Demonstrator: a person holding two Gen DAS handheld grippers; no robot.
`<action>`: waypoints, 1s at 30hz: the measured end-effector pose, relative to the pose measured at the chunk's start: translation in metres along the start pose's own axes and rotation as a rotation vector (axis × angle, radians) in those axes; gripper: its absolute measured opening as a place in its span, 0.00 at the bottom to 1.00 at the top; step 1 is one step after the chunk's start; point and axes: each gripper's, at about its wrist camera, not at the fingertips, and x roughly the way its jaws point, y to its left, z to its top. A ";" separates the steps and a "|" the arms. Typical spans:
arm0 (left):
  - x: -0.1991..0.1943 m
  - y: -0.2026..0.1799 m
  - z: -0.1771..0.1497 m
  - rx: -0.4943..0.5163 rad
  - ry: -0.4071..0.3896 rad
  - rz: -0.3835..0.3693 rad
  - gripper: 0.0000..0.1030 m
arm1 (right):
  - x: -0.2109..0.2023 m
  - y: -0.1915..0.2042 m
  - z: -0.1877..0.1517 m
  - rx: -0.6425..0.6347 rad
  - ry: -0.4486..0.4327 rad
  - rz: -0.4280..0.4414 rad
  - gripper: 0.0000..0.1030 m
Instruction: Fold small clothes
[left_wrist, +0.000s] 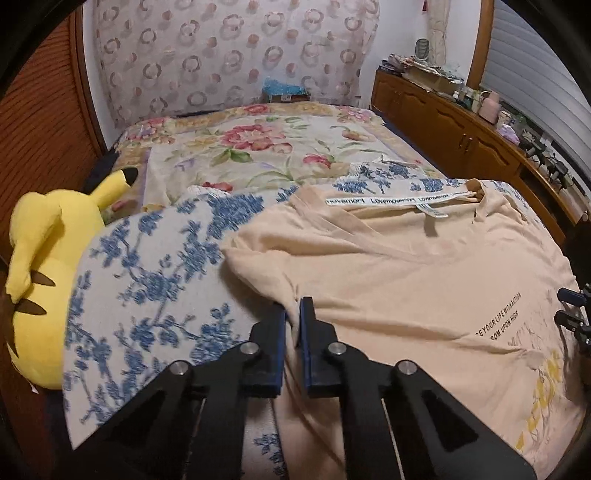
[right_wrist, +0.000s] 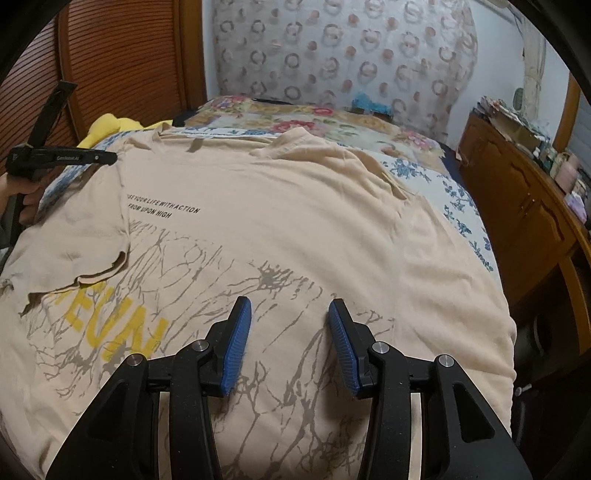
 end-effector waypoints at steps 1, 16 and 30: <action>-0.004 0.002 0.001 0.001 -0.017 0.013 0.04 | 0.000 0.000 0.000 0.004 0.000 0.004 0.43; -0.019 0.038 0.009 -0.014 -0.056 0.049 0.06 | 0.001 -0.001 -0.001 0.012 0.002 0.007 0.46; -0.075 -0.009 -0.036 0.054 -0.125 -0.099 0.57 | 0.002 -0.005 -0.001 0.020 0.004 0.014 0.51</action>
